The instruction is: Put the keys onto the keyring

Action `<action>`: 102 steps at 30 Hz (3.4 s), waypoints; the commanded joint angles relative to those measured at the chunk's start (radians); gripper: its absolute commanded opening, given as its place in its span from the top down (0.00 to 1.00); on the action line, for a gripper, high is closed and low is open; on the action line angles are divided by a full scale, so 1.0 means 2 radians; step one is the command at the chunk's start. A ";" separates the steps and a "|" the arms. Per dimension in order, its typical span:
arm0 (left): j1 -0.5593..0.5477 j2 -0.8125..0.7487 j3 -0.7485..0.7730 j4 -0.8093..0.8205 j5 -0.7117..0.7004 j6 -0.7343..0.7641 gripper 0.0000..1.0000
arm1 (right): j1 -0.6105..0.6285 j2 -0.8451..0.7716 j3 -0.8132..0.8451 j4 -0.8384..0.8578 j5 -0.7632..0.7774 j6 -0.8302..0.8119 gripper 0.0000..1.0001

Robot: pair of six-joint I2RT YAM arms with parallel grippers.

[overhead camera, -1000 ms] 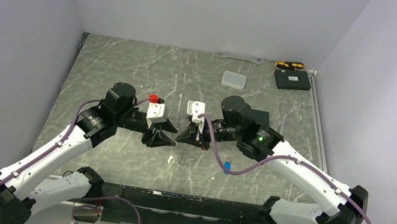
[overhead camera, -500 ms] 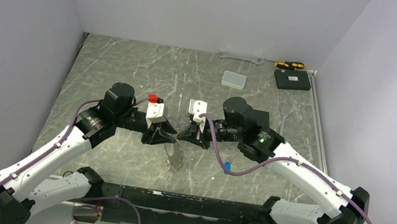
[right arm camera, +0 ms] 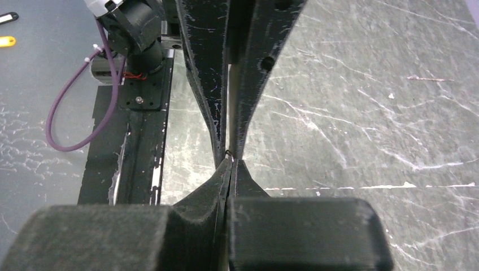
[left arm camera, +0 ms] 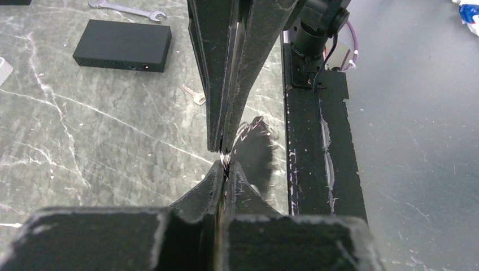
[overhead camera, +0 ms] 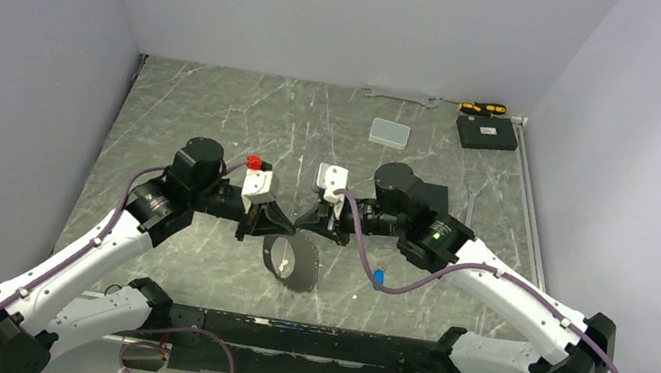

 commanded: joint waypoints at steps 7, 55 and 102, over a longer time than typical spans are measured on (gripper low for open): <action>0.001 -0.004 0.017 0.015 0.007 0.005 1.00 | 0.003 -0.022 -0.004 0.035 -0.006 0.007 1.00; 0.001 0.021 0.037 -0.045 0.025 0.034 0.90 | 0.003 0.035 0.043 -0.050 -0.017 -0.034 1.00; 0.002 -0.038 -0.003 0.212 -0.026 -0.155 0.84 | 0.003 -0.109 -0.167 0.433 0.064 0.123 1.00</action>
